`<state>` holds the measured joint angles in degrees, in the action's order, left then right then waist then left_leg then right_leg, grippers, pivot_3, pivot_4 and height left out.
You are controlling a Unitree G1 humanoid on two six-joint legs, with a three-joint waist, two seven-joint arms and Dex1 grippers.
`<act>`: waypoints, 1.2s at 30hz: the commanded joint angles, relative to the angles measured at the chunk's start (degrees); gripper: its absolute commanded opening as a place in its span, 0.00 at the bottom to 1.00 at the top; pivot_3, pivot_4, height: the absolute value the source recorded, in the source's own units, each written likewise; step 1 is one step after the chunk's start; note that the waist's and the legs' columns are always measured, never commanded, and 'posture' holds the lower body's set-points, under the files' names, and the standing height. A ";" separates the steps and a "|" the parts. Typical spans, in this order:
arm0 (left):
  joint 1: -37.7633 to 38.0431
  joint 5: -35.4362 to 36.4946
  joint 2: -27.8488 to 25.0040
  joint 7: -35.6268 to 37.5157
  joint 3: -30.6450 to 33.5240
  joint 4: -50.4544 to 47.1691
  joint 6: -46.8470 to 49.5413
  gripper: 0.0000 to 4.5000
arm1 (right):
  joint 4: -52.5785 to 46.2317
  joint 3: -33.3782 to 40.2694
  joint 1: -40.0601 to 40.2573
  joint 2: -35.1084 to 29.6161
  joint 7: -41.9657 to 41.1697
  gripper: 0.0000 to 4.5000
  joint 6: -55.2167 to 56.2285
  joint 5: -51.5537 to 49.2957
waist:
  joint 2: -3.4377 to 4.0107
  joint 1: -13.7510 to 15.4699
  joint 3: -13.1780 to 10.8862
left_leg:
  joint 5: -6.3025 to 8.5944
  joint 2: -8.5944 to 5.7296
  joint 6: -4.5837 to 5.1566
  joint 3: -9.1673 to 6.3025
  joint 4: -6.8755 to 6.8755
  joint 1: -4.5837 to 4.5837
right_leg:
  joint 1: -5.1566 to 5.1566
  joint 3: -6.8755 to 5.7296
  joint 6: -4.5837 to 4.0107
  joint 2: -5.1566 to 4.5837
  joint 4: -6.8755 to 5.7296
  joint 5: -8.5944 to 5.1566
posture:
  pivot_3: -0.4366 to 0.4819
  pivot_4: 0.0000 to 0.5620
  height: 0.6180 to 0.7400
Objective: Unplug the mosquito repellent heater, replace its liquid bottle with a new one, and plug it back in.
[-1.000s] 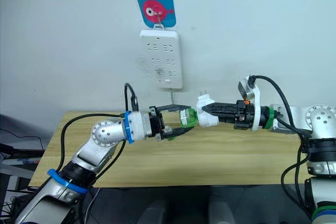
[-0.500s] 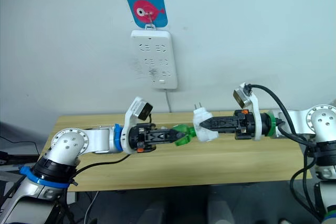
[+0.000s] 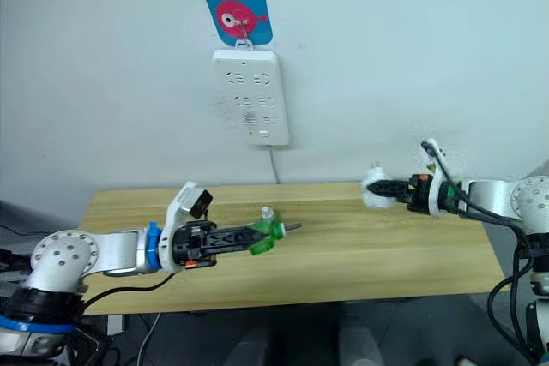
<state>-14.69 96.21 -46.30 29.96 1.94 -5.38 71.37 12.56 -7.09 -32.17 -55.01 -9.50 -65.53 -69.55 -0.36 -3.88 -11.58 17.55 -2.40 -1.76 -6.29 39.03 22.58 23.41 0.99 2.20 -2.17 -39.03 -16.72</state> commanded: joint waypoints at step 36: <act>1.17 -6.19 5.67 0.97 1.91 -8.10 -0.87 0.50 | 7.79 5.38 3.79 12.35 -12.88 0.88 1.95 46.87 | 0.04 0.63 -0.02 | 0.00 0.06 0.00 0.18 -0.03 -0.05 | 0.02 0.13 -0.02 -0.07 -0.04 0.01 | 0.41 0.40 1.00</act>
<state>-13.65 89.80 -40.77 29.76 2.24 -11.74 70.71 22.39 -3.31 -28.51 -42.10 -21.56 -63.34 -23.37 -0.32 -3.25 -11.60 17.55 -2.34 -1.75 -6.11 39.00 22.53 23.43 1.13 2.18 -2.24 -39.07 -16.71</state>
